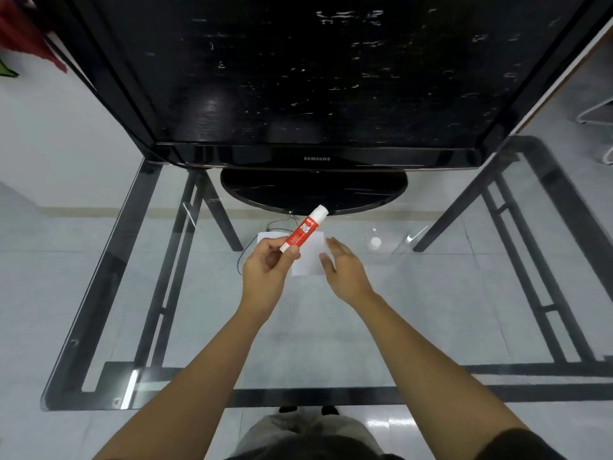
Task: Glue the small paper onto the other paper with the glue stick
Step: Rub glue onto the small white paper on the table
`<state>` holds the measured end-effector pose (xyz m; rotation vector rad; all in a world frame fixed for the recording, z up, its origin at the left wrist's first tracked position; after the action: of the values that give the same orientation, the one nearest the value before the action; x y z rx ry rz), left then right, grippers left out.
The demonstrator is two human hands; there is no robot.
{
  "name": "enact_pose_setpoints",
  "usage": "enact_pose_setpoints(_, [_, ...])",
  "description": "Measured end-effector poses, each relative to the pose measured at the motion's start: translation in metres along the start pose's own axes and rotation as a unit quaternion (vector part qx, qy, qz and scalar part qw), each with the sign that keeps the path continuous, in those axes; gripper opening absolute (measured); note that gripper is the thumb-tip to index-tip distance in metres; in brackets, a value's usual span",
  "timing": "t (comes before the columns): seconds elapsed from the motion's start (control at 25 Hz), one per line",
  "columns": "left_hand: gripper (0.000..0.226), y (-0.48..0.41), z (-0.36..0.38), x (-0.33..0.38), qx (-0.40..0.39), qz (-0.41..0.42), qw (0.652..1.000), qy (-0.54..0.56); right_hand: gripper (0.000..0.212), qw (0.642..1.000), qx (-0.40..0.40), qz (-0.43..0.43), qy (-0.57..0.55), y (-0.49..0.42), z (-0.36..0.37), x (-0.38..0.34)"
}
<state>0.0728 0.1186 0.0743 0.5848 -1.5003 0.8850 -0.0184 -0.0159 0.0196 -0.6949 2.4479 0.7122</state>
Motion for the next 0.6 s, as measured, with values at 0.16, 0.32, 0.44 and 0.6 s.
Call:
enact_pose_setpoints(0.16, [0.011,0.002,-0.014,-0.011,0.021,-0.019,1.0,0.0,0.054,0.972,-0.05,-0.056,0.221,-0.007,0.045,0.016])
enact_pose_setpoints(0.32, [0.013,0.004,-0.022,-0.022,0.034,-0.041,0.998,-0.015,0.055,0.95,-0.063,-0.077,0.296,-0.013,0.061,0.024])
enact_pose_setpoints(0.44, [0.016,0.012,-0.028,-0.035,0.041,-0.07,0.997,-0.019,0.054,0.954,-0.06,-0.068,0.285,-0.004,0.066,0.031])
enact_pose_setpoints(0.6, [0.013,0.019,-0.025,-0.055,0.001,-0.115,0.993,-0.026,0.052,0.962,-0.048,-0.063,0.261,0.02,0.062,0.049])
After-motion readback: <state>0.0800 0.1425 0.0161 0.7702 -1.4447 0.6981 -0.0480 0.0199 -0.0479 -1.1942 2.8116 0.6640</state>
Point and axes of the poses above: each hand's wrist, its own y-axis away from the middle knuckle, its own z-axis out of the palm, x = y × z, the point moved 6 cm from there along -y, towards the middle knuckle, and after that the axes turned 15 degrees about z, right-handed, at the moved point
